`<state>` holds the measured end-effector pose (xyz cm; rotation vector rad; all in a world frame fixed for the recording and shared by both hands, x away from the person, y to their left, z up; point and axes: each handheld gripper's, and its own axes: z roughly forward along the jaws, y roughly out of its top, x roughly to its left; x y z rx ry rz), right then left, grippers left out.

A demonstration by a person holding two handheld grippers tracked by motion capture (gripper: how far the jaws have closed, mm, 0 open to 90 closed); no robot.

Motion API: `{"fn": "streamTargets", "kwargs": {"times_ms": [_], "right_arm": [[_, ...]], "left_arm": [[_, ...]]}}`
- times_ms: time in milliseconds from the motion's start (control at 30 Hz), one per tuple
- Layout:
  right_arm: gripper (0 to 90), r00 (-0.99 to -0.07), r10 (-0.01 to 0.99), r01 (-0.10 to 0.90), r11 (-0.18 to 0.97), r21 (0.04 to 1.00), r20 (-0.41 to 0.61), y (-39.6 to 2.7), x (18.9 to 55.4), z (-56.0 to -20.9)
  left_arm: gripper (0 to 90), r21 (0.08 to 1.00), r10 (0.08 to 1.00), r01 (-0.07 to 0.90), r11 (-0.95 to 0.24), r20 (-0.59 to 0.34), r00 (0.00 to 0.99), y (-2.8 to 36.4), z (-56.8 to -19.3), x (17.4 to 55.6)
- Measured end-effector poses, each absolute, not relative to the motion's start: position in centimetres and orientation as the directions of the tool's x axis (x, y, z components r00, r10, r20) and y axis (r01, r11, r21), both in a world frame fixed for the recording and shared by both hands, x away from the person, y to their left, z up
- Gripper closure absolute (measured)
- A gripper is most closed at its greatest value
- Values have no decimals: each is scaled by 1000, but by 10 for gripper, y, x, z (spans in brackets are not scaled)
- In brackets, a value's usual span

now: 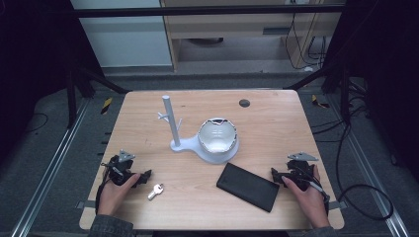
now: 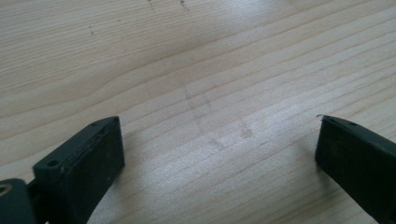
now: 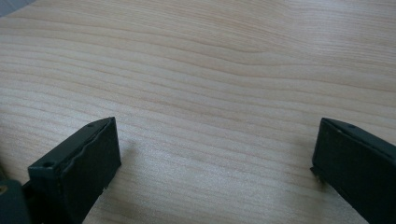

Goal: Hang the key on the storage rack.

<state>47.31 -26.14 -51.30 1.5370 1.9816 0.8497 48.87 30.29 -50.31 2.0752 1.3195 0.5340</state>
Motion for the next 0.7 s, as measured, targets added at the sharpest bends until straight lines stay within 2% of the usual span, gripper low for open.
{"fn": "streamTargets", "kwargs": {"times_ms": [67,233,400,567,700], "right_arm": [[10,-247,969,665,172,726,-3,-261,473,-513],[9,-248,969,665,172,726,-2,-261,473,-513],[9,-248,969,666,171,726,-1,-261,473,-513],[9,-253,967,665,175,726,-2,-262,472,-513],[9,-255,967,665,174,726,1,-262,472,-513]], "left_arm": [[56,681,903,660,-317,5,429,302,-500,488],[57,680,899,662,-317,-8,439,296,-491,481],[106,693,889,646,-321,-14,458,286,-476,470],[117,651,877,660,-375,19,480,272,-454,467],[116,558,834,667,-493,85,546,253,-437,469]]}}
